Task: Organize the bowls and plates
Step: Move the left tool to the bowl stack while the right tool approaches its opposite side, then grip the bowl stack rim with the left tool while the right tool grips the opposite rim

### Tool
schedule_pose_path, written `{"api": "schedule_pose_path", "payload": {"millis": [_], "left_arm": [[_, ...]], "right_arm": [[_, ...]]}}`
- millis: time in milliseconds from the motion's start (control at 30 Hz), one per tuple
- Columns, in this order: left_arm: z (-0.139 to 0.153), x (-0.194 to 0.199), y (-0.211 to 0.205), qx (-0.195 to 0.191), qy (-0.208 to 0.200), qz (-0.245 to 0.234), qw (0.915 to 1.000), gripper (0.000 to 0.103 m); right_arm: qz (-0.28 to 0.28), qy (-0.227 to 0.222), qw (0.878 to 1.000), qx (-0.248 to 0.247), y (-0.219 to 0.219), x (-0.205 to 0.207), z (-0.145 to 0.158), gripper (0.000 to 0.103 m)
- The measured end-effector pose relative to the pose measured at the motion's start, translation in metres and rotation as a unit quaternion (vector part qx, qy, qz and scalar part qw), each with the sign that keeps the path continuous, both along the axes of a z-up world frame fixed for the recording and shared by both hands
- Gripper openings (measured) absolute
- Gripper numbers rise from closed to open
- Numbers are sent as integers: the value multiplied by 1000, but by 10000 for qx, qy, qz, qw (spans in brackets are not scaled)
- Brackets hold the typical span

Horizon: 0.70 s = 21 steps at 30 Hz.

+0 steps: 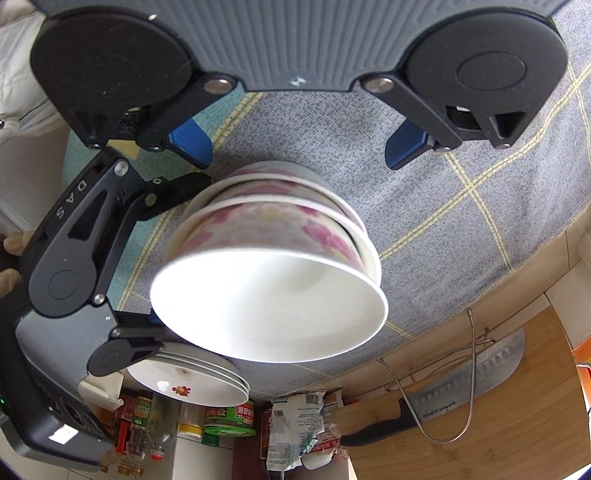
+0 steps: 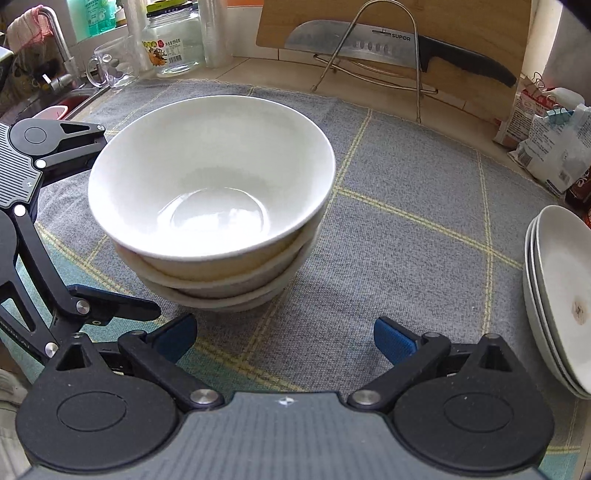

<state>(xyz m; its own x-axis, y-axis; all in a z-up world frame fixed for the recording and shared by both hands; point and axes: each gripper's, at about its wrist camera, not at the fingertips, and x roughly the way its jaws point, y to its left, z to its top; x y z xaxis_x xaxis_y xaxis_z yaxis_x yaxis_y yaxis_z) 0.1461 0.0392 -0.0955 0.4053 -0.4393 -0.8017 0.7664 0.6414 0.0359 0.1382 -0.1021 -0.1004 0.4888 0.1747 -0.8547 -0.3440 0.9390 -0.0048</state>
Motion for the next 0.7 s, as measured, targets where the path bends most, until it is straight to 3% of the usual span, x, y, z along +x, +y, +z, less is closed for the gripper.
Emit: {"api": "schedule_pose_path", "payload": {"millis": [167,400,700], "left_arm": [[-10,0,-7,142,84,300,9994,99],[-12,3,-7,19,56,561,9984,103],[-12,9,-3,-117,-61,39,9999,103]], "right_arm": [[571,7,9983,96,-10,10,-7,103],[1288,-189,9915,13,-16,12,-8,103],[1500,-596,9866,222,-26,4,-12,103]]}}
